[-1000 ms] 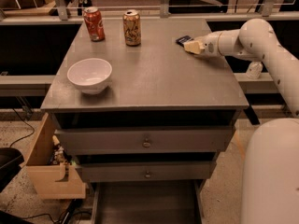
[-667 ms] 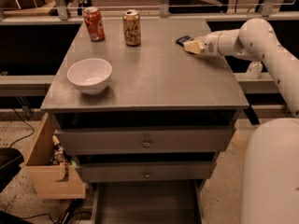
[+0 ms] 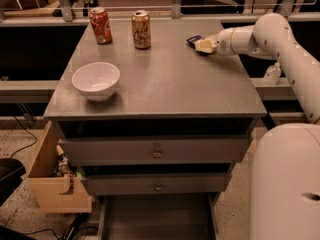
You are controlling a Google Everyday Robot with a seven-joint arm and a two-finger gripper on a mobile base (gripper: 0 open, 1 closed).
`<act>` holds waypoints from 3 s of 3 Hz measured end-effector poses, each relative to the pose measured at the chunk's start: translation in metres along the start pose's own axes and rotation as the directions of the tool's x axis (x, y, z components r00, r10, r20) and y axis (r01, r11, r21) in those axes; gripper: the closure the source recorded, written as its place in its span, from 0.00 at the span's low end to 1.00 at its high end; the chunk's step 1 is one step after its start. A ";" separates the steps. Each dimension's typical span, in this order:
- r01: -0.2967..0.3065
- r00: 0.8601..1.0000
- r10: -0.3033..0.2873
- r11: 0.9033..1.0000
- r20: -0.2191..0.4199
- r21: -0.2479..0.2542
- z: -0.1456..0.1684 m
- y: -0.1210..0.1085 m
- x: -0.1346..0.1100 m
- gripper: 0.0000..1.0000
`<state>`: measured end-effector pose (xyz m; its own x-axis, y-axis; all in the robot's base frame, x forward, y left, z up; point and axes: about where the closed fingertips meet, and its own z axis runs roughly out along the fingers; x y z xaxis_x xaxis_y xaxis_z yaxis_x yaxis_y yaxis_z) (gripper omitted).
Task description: Place rxbar blueberry into bottom drawer
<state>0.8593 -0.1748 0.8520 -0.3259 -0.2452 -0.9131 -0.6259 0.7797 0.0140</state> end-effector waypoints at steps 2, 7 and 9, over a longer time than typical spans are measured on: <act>0.025 0.999 -0.027 0.999 0.036 0.046 -0.033 -0.013 -0.062 1.00; 0.193 0.979 -0.195 0.980 -0.055 -0.043 -0.222 0.089 -0.023 1.00; 0.234 0.972 -0.235 0.968 -0.002 -0.091 -0.254 0.110 -0.014 1.00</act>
Offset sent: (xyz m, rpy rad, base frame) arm 0.0075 -0.0370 0.1203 -0.0230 -0.0927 -0.0517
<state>0.6153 -0.2323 0.9697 -0.1713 -0.4224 -0.8901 -0.7467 0.6451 -0.1625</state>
